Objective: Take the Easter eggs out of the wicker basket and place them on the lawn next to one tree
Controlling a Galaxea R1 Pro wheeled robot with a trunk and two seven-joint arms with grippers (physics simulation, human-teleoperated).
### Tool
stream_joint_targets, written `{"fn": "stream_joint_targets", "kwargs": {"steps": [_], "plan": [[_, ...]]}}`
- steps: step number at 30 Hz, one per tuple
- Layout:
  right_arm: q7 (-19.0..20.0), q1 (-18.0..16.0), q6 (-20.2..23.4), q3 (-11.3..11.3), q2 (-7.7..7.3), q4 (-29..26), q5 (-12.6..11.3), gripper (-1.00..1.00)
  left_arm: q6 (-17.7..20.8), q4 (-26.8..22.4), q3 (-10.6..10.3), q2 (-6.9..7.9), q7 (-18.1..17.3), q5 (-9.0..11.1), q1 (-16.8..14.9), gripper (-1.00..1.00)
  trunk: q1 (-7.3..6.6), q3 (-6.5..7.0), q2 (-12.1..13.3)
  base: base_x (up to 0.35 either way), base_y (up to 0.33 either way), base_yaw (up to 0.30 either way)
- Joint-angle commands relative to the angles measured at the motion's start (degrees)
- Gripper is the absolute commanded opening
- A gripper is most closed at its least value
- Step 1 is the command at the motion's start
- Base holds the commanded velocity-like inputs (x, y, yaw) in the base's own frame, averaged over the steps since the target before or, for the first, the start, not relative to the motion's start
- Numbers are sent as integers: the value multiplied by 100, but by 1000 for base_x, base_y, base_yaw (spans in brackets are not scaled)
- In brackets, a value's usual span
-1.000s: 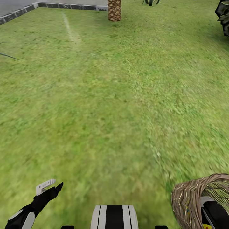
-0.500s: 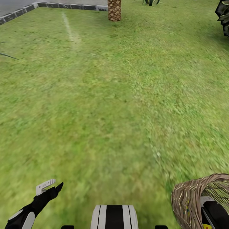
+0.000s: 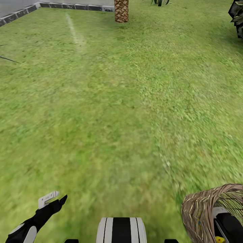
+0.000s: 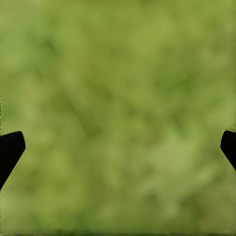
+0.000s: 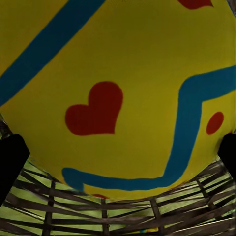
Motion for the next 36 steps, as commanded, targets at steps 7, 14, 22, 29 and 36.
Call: {"fn": "stream_joint_targets", "kwargs": {"steps": [7, 14, 22, 29, 36], "plan": [[90, -1, -25, -44, 16, -76, 48, -100, 26, 137, 23, 18, -32, 35, -2, 100, -6, 41, 1, 0, 0, 0], [91, -1, -29, -50, 86, -84, 57, -100, -2, 147, 11, -15, -27, 34, -2, 100, -24, 196, 11, 0, 0, 0], [91, -1, -29, -34, 103, -54, 119, -100, -19, 148, 10, -25, -23, 25, -2, 100, -45, 373, 21, -48, -8, 0], [82, -1, -29, -53, 96, -50, 113, -100, -11, 152, 10, -32, -23, 25, -2, 100, -63, 528, 31, -139, -48, 0], [82, -1, -29, -63, 81, -76, 110, -100, -10, 156, 10, -34, -29, 18, -2, 100, -81, 684, 40, -1, 0, 0]]}}
